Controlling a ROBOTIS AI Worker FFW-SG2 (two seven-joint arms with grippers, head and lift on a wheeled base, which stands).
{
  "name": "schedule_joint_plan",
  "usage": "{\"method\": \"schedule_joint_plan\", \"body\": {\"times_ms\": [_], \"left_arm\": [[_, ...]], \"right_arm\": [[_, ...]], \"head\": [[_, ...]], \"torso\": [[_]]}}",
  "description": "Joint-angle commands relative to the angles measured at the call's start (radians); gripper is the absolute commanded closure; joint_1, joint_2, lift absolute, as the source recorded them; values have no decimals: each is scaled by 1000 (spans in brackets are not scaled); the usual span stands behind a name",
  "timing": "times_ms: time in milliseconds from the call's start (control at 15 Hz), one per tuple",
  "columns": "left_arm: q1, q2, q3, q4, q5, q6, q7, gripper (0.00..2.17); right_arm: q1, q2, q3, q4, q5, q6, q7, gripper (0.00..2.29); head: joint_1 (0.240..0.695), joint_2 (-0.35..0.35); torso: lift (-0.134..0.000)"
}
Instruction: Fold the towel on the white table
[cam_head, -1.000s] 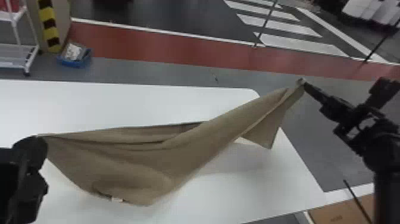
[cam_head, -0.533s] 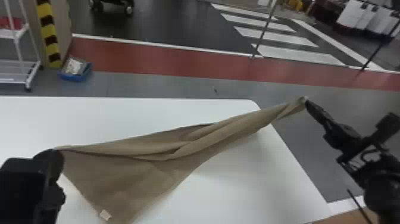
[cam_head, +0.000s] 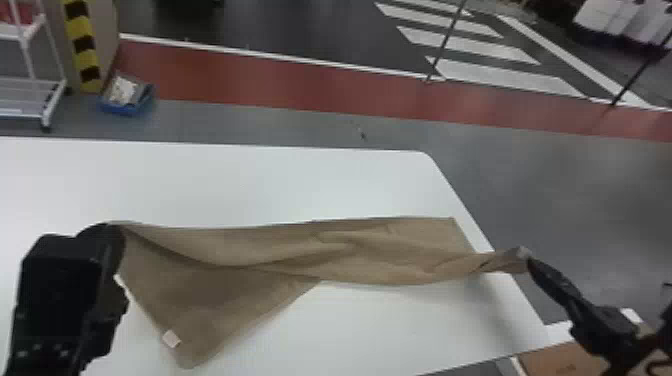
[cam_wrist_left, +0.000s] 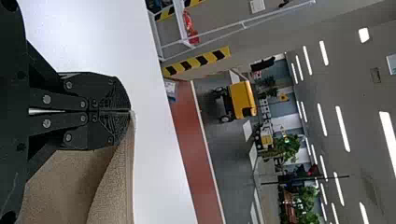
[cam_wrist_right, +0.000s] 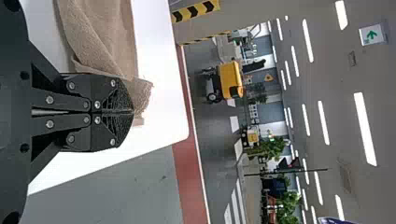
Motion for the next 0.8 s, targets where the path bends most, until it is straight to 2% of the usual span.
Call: {"method": "schedule_joint_plan", "body": {"times_ms": [0,133,333,400,467,533,600,667,733], "left_arm": [[1,4,1,-3,-3,2,0,1430],[-2,0,4,-3,-3,2,2,1430],[-22,-4,6,16,-4,2,-2,1430],[-33,-4,4,28,-1,2,-2,1430],[-41,-4,4,33,3,2,-2,1430],[-47,-4,1,36,3,2,-2,1430],[-55,-6,-2,40,6,2,-2,1430],[-62,-9,-2,45,8,2,-3,1430],[-62,-7,-2,45,8,2,-2,1430]], "right_arm": [[49,81,-57,-21,5,-35,47,1639],[72,102,-109,-22,-46,-23,79,1649],[113,113,-169,-62,-113,5,104,1652],[115,113,-175,-64,-115,39,105,1652],[109,105,-172,-62,-85,73,97,1632],[87,104,-169,-59,-39,128,93,1193],[75,105,-166,-54,-12,131,93,468],[72,102,-158,-51,-1,134,91,-2],[67,96,-158,-51,4,149,96,-2]], "head": [[695,-350],[695,-350],[695,-350],[695,-350],[695,-350],[695,-350],[695,-350],[695,-350],[695,-350]], "torso": [[-120],[-120],[-120],[-120],[-120],[-120],[-120],[-120],[-120]]}}
